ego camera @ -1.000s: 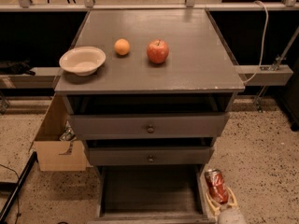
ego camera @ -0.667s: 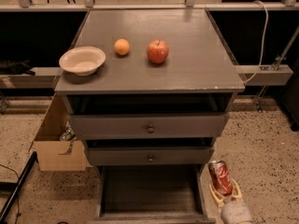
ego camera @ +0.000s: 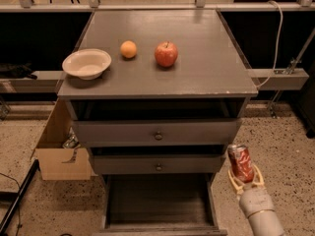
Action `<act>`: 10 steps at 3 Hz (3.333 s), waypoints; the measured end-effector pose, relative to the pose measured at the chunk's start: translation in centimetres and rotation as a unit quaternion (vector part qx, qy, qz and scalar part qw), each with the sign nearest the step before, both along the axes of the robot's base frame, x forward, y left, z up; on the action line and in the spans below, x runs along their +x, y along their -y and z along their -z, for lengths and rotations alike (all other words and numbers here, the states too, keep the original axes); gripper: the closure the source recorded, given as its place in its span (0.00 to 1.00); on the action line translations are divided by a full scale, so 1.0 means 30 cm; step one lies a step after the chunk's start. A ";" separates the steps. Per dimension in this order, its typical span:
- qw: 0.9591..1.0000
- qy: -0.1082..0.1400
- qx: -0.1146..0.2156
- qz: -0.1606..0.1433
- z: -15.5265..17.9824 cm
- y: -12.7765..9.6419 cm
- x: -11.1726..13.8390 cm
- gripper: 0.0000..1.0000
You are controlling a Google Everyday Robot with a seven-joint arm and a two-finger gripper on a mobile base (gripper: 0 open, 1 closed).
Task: Pick coke can from bottom drawer and place on counter
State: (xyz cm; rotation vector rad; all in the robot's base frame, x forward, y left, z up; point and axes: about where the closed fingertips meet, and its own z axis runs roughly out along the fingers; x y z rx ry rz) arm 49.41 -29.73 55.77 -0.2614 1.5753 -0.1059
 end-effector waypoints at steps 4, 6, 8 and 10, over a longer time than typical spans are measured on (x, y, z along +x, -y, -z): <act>0.997 0.079 0.010 0.024 -0.255 0.099 0.032 1.00; 0.973 0.210 -0.053 0.079 -0.724 0.280 0.016 1.00; 0.973 0.206 -0.045 0.092 -0.734 0.294 0.005 1.00; 0.949 0.289 -0.036 0.119 -1.010 0.373 0.085 1.00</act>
Offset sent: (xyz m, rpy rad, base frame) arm 0.0044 -0.0134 0.0294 0.0309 -0.0604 -0.0158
